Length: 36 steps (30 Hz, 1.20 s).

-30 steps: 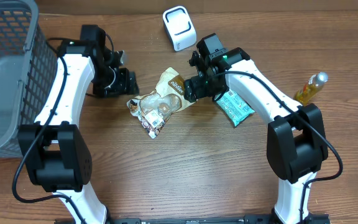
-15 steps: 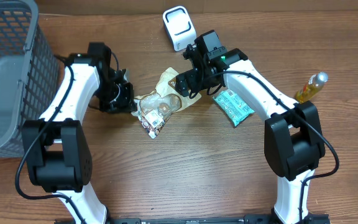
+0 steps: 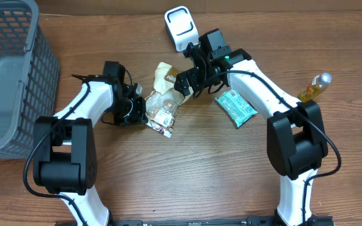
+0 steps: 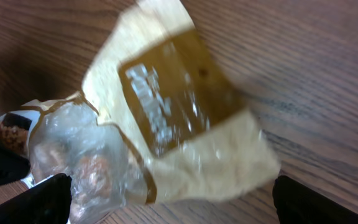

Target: Scan the item barcode

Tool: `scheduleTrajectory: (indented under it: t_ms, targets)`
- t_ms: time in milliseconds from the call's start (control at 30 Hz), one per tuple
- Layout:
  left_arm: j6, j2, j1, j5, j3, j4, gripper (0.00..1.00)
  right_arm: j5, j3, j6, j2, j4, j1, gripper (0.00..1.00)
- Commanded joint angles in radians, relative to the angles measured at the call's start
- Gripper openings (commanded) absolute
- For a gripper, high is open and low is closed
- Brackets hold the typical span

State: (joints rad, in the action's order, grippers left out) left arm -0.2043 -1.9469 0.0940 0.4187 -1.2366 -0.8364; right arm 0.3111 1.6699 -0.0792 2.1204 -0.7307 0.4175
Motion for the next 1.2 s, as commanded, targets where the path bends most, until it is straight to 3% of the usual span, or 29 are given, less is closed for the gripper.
scheduleTrajectory:
  t_ms: [0,233,467,567,767,1167]
  targets:
    - [-0.022,0.021,0.021,-0.043,0.013,0.005,0.04,0.024,-0.001,-0.008,0.041,0.006,-0.006,1.0]
    - [-0.021,0.021,0.022,-0.051,-0.026,-0.051,0.04,0.024,-0.001,-0.008,0.042,0.016,-0.006,1.0]
    - [-0.017,0.032,0.009,0.032,-0.219,-0.213,0.04,0.024,-0.001,0.034,0.042,-0.01,-0.006,1.0]
    - [-0.037,0.032,0.016,0.117,-0.246,-0.102,0.05,0.024,0.002,0.114,0.042,-0.003,-0.014,0.99]
    - [-0.135,0.0,0.078,0.119,-0.204,0.04,0.04,0.082,0.07,0.188,0.04,-0.034,-0.058,1.0]
    - [-0.2,-0.08,0.226,-0.135,-0.187,0.106,0.04,0.095,0.079,0.187,0.04,-0.101,-0.103,1.0]
